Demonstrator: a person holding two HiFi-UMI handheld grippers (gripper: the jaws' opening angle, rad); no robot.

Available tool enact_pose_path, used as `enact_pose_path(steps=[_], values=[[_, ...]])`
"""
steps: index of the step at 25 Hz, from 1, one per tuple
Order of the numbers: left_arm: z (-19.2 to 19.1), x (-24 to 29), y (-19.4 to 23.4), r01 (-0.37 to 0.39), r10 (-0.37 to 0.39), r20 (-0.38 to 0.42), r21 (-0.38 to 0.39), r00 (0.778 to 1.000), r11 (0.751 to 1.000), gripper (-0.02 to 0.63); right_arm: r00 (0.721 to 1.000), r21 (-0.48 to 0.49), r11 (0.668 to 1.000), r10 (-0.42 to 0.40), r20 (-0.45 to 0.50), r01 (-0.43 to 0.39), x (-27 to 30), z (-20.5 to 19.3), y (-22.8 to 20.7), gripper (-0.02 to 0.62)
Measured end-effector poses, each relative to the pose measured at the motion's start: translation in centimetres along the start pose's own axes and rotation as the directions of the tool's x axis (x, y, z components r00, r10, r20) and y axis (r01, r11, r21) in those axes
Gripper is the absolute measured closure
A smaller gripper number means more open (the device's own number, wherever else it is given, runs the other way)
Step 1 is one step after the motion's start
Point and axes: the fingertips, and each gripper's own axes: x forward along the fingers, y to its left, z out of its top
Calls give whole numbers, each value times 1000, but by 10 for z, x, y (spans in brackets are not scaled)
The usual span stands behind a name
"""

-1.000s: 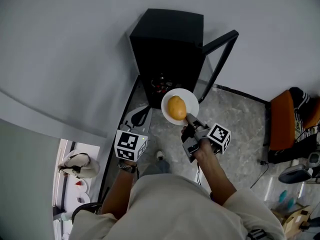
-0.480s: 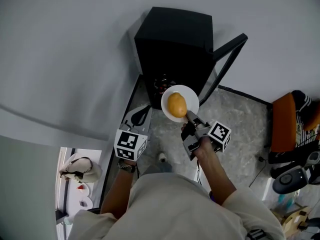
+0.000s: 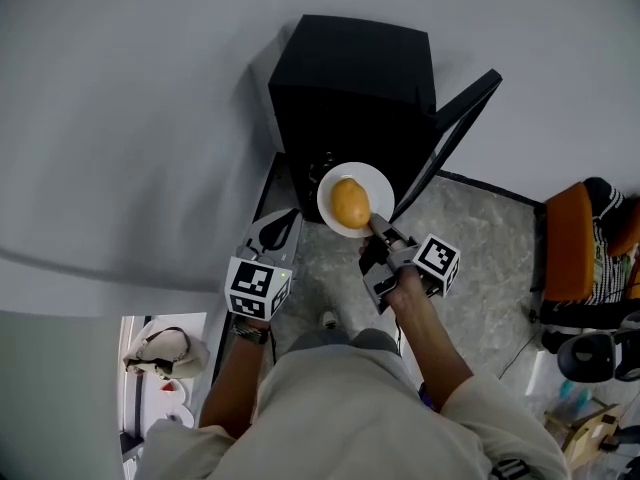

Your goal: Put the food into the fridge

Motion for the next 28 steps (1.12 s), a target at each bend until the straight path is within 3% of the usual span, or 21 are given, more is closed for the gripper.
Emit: enact_pose_path(steps=[14, 23, 28], values=[[-6, 19, 19, -10, 10, -11, -1, 1000, 1000, 604, 1000, -1, 1000, 15, -16, -15, 70, 33, -18, 575], [-9, 63, 38, -31, 30, -24, -45, 999, 999, 604, 999, -62, 998, 24, -39, -26, 137, 79, -59, 574], [-6, 80, 47, -56, 55, -16, -74, 998, 996, 604, 998, -39, 999, 33, -47, -35, 161, 92, -81, 574]])
